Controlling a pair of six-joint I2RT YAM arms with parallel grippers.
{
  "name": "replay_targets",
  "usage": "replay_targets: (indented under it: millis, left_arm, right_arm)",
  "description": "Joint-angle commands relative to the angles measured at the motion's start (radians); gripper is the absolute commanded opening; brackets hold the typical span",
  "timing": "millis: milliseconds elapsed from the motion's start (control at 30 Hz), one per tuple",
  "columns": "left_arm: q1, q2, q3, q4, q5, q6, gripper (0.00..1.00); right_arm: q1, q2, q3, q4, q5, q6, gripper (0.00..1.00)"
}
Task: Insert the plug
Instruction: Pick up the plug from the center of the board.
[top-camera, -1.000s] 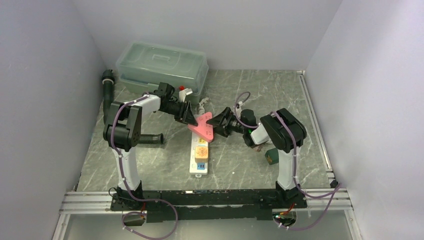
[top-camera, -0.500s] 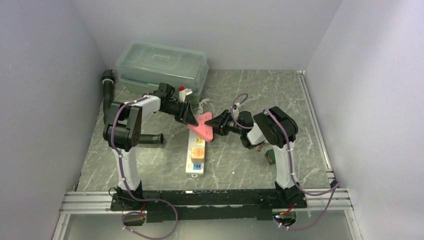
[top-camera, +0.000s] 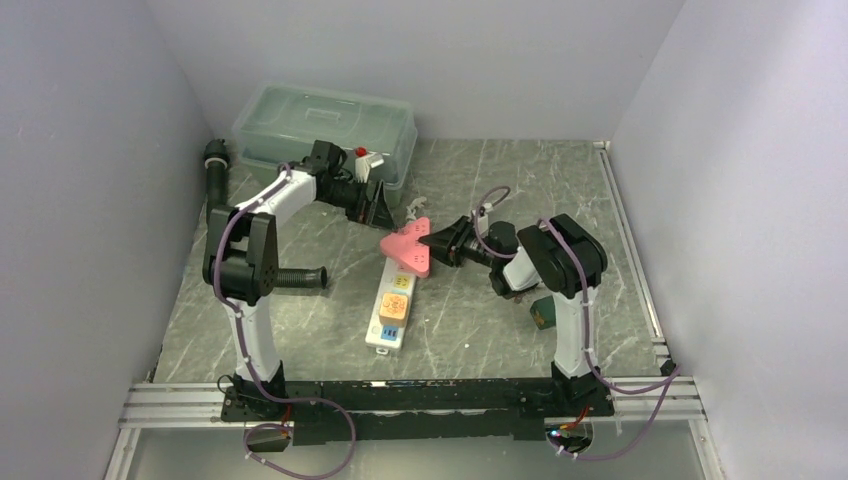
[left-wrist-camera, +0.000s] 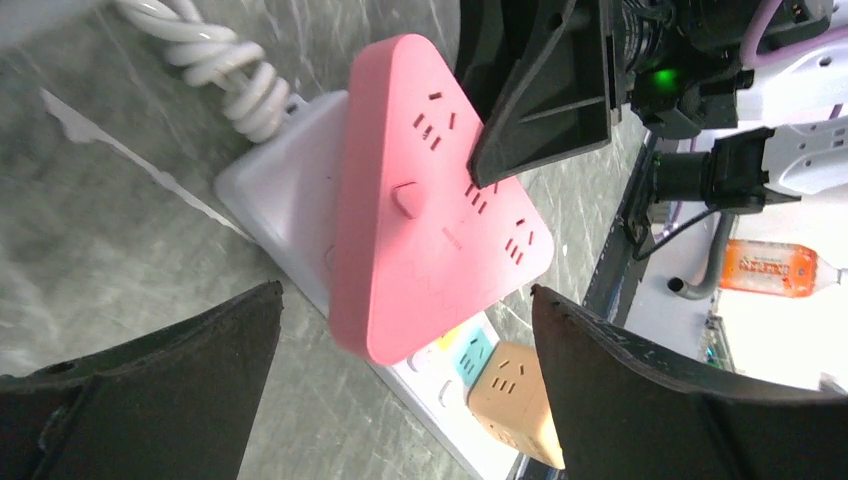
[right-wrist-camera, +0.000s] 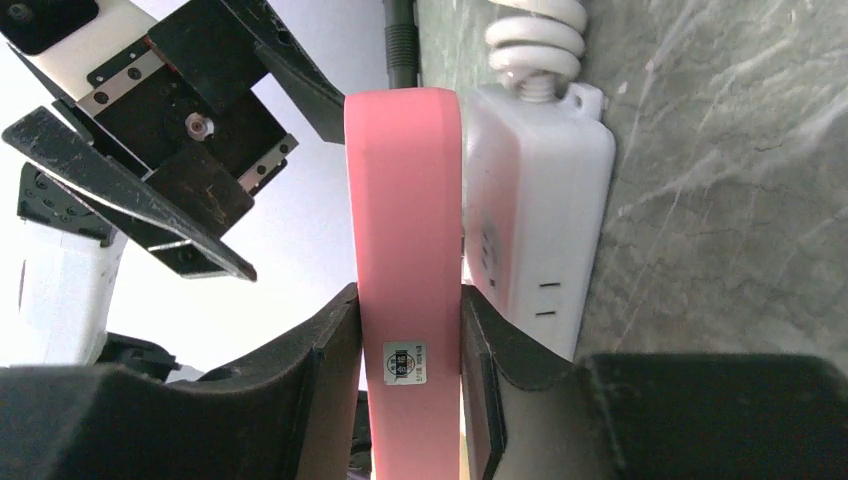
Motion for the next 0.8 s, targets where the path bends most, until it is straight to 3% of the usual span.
replay_targets:
  millis: [0, 333, 600, 767]
  left_arm:
    - [0.029, -0.056, 0.089, -0.099, -0.043, 0.057, 1.00]
    - [0.032, -0.035, -0.057, -0.023, -0.025, 0.059, 0.98]
    - [0.012, 0.003, 0.000, -0.008, -0.025, 0.024, 0.88]
    - [0.007, 0.022, -0.024, 0.021, 0.010, -0.019, 0.87]
  right_arm:
    - [-0.033, -0.099, -0.023, 0.070, -0.004, -0.004, 0.05]
    - [-0.049, -0.126, -0.060, 0.127, -0.012, 0.031, 0.04]
    - [-0.088, -0.197, -0.177, 0.091, 0.022, -0.014, 0.04]
    - [-0.099, -0.161, -0.187, 0.136, 0.033, 0.000, 0.03]
